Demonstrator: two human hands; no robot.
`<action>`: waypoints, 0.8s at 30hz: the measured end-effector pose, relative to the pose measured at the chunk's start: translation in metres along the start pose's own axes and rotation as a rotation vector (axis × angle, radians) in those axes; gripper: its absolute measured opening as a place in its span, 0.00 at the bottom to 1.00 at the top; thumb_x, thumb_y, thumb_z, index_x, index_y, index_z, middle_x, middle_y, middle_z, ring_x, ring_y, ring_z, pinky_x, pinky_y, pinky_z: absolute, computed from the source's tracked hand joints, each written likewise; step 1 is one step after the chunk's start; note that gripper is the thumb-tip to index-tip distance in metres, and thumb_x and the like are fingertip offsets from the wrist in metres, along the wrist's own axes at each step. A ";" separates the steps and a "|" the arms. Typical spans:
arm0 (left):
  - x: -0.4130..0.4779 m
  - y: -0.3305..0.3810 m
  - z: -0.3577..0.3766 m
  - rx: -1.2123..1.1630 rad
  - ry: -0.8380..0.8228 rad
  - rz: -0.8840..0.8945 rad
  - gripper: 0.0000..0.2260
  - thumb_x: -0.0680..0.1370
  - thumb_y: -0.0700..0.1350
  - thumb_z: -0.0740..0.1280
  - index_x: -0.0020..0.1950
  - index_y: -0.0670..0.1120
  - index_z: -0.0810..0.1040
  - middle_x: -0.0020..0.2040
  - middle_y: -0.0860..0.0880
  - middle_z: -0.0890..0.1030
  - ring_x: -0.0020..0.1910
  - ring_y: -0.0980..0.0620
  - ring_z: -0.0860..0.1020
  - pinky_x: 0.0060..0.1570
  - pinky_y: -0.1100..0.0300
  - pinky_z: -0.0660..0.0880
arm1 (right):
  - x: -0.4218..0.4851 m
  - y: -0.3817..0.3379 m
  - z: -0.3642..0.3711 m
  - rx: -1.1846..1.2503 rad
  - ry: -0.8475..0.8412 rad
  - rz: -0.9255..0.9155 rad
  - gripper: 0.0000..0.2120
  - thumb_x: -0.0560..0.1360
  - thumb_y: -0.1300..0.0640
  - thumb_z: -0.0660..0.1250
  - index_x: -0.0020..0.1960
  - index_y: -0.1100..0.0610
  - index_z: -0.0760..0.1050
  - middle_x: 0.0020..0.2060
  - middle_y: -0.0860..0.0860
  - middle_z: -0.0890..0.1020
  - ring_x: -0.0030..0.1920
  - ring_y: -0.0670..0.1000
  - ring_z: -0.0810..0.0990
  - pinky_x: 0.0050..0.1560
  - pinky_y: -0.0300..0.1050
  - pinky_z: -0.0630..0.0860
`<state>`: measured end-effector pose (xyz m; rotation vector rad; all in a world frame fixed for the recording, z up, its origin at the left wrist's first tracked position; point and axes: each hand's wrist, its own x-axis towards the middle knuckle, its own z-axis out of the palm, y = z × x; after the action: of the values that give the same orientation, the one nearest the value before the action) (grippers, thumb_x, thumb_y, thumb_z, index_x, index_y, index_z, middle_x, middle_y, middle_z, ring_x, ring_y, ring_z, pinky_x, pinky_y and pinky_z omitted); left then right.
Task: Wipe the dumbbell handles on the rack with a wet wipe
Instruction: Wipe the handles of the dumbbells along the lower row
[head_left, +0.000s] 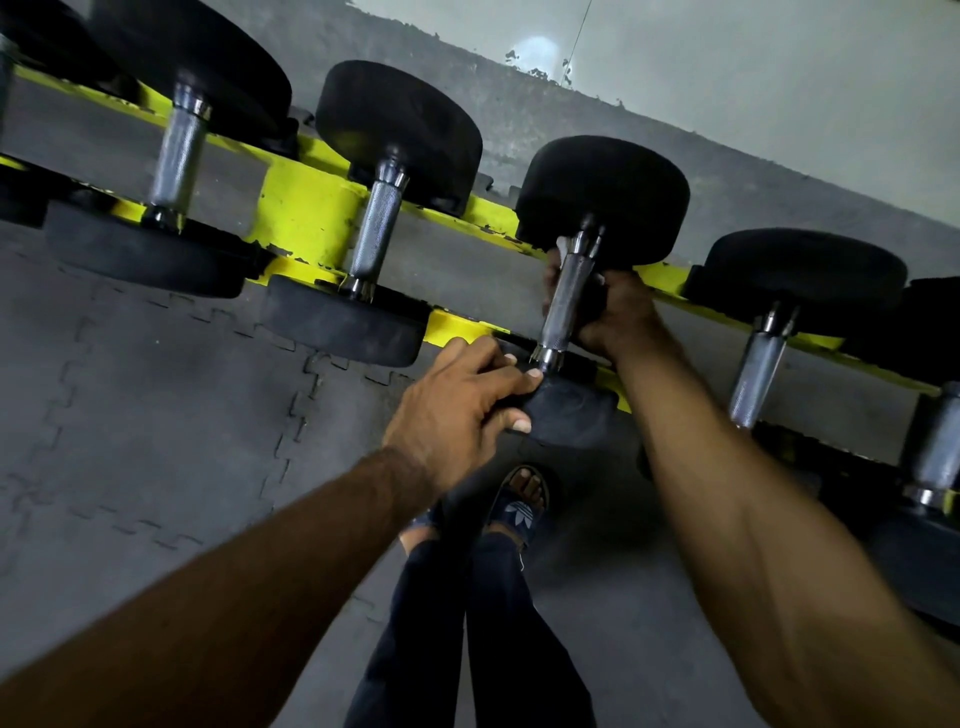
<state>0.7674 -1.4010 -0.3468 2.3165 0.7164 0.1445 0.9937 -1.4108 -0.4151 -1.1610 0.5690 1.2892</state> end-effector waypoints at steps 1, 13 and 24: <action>0.000 0.000 0.000 -0.001 0.004 0.003 0.17 0.74 0.49 0.75 0.61 0.50 0.79 0.52 0.50 0.74 0.50 0.48 0.70 0.40 0.47 0.77 | -0.002 -0.002 0.001 -0.050 0.061 -0.027 0.12 0.81 0.52 0.59 0.55 0.55 0.80 0.41 0.49 0.85 0.42 0.49 0.82 0.42 0.42 0.79; 0.000 0.000 -0.001 -0.020 -0.014 -0.013 0.16 0.76 0.54 0.69 0.62 0.52 0.79 0.52 0.52 0.73 0.51 0.47 0.71 0.41 0.46 0.77 | -0.030 0.016 -0.003 -1.544 0.388 -1.431 0.06 0.75 0.54 0.69 0.47 0.51 0.85 0.48 0.46 0.86 0.44 0.51 0.84 0.36 0.42 0.75; 0.001 0.000 0.001 -0.017 0.008 -0.004 0.16 0.75 0.51 0.74 0.61 0.51 0.80 0.51 0.50 0.74 0.50 0.47 0.71 0.40 0.46 0.78 | -0.054 -0.010 0.054 -2.313 -0.136 -0.691 0.05 0.70 0.52 0.75 0.42 0.53 0.82 0.40 0.50 0.84 0.43 0.54 0.82 0.39 0.42 0.71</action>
<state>0.7685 -1.4009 -0.3472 2.2993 0.7215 0.1580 0.9750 -1.3854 -0.3449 -2.5081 -1.9068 0.9269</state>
